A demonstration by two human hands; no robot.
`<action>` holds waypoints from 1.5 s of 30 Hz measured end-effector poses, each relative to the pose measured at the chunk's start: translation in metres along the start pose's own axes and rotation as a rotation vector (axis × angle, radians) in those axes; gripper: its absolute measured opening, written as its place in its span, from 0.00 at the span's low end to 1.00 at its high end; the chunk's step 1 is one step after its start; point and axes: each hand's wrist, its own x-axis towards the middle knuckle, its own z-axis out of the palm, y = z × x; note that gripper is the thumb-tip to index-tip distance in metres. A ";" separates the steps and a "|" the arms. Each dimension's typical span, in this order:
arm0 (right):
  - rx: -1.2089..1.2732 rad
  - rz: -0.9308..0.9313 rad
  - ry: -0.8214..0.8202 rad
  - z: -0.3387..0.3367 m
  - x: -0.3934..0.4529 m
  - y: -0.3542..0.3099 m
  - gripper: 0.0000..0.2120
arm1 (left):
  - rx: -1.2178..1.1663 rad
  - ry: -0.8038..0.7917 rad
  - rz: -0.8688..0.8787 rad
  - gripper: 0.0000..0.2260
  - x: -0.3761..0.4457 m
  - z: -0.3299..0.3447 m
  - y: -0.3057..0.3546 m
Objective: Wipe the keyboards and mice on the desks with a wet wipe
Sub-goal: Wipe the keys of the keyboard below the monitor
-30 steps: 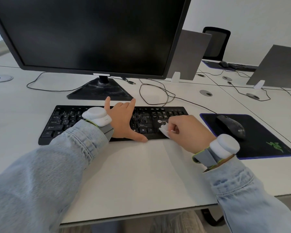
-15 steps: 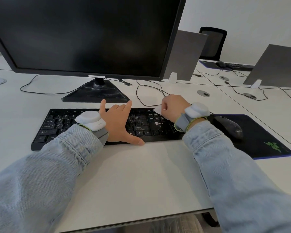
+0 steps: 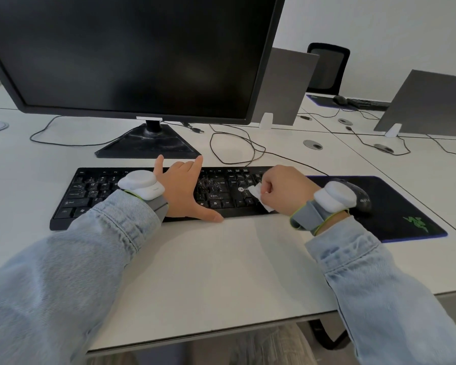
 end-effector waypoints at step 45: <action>0.188 -0.013 0.254 0.011 0.065 -0.001 0.05 | 0.019 0.007 0.019 0.63 -0.001 0.001 -0.001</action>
